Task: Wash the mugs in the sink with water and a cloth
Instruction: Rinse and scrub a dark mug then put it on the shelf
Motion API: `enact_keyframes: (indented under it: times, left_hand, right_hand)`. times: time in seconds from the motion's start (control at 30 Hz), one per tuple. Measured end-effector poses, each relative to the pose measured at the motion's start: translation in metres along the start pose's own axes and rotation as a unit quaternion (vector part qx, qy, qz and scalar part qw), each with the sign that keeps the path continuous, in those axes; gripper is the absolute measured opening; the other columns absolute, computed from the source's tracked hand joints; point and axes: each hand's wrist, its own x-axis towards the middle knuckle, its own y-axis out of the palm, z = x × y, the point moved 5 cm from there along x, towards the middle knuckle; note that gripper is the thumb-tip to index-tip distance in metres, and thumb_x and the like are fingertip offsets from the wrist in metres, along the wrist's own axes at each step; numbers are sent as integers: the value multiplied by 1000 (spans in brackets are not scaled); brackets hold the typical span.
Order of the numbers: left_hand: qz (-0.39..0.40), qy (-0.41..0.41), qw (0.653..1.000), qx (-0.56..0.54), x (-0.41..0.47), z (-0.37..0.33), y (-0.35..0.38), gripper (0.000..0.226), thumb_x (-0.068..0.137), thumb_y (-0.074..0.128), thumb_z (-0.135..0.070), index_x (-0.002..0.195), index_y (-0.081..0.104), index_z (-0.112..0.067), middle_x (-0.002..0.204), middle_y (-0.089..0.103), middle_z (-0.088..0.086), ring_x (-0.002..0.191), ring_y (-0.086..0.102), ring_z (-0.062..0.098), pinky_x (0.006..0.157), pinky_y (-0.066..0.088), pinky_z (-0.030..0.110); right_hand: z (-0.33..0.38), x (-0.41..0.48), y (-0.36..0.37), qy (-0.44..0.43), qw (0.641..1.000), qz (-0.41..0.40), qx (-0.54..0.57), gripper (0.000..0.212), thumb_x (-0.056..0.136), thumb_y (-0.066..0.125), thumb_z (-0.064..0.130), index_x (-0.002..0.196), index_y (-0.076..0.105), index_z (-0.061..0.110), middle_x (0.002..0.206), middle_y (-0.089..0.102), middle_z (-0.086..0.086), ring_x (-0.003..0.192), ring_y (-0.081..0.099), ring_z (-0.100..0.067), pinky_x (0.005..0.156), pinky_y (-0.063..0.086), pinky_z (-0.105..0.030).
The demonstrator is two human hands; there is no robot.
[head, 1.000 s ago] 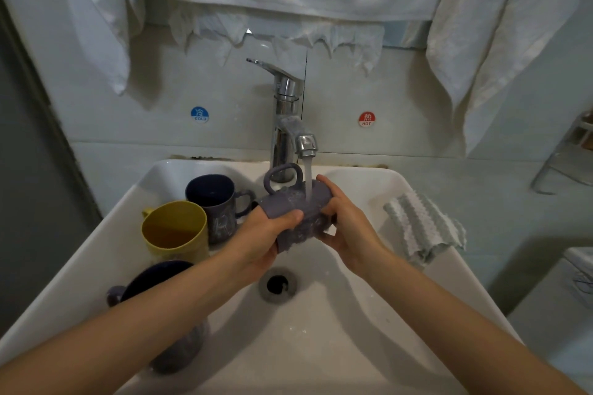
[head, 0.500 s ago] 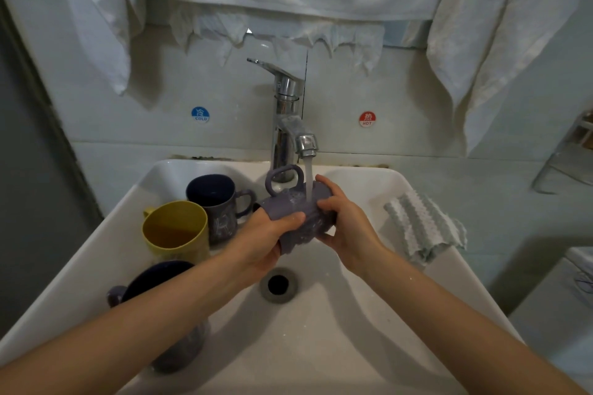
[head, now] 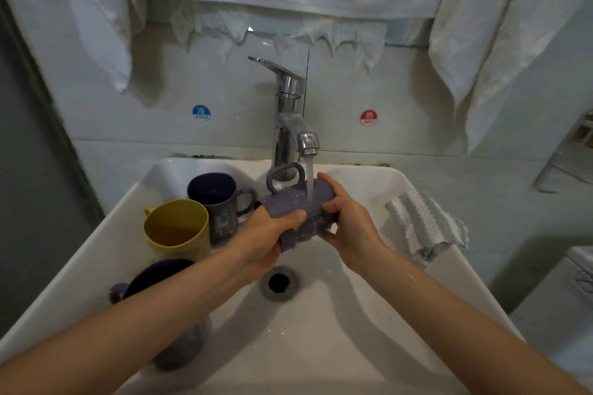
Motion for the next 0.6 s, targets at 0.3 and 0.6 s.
enact_keyframes:
  times: [0.3, 0.6]
  left_hand:
    - [8, 5, 1000, -12, 1, -1, 0, 23, 89, 51, -1, 105, 59, -16, 105, 67, 8, 98, 63, 24, 83, 53, 32]
    - [12, 13, 999, -28, 1, -1, -1, 22, 89, 51, -1, 100, 60, -18, 84, 73, -3, 80, 69, 13, 69, 57, 23]
  right_hand:
    - [2, -3, 1, -10, 999, 6, -40, 58, 84, 38, 0, 134, 48, 28, 131, 53, -7, 113, 51, -22, 98, 46, -40]
    - [4, -5, 3, -18, 999, 16, -48, 59, 85, 37, -1, 136, 44, 28, 135, 48, -5, 118, 47, -24, 99, 45, -39]
